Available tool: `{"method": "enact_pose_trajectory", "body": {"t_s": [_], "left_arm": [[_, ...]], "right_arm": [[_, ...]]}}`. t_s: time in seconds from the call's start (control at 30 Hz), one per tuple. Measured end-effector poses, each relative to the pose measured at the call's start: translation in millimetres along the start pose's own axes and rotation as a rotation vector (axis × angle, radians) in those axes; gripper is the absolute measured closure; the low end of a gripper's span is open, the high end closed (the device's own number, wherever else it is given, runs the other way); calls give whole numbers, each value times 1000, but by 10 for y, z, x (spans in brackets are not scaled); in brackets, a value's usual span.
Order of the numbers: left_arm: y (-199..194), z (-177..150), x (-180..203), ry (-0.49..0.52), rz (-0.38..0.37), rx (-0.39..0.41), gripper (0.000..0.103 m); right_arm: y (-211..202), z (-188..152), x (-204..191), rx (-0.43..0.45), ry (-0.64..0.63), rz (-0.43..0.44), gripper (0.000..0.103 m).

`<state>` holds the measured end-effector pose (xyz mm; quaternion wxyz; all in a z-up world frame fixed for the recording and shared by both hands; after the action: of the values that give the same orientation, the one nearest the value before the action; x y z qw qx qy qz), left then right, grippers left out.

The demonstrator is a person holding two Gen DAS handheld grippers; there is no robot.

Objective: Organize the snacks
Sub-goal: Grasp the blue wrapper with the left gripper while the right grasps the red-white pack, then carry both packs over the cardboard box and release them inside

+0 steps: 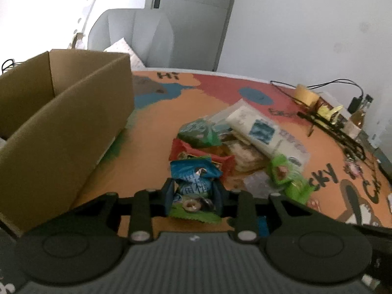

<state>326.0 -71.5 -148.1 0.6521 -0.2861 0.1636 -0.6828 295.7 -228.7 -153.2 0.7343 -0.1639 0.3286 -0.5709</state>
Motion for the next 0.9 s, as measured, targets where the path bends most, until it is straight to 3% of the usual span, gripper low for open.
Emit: {"method": "enact_pose_trajectory", "body": {"t_s": [0.5, 0.9], "left_arm": [[-609, 365, 50, 2, -53, 118, 72], [-986, 652, -125, 7, -40, 189, 72]], "right_arm": [[-345, 304, -272, 125, -15, 77, 86], [-424, 577, -642, 179, -39, 143, 86]]}}
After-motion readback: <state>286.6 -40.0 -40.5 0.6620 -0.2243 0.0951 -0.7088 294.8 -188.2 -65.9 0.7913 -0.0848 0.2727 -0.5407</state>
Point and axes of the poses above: each gripper's, at about its wrist camera, not at the fingertips, and y roughly the way its jaws point, x to its right, z to its top, the point moved 10 cm from there along y, roughly the way its jaws point, and after that the axes turned 3 degrees about x, right-handed, at the moved point
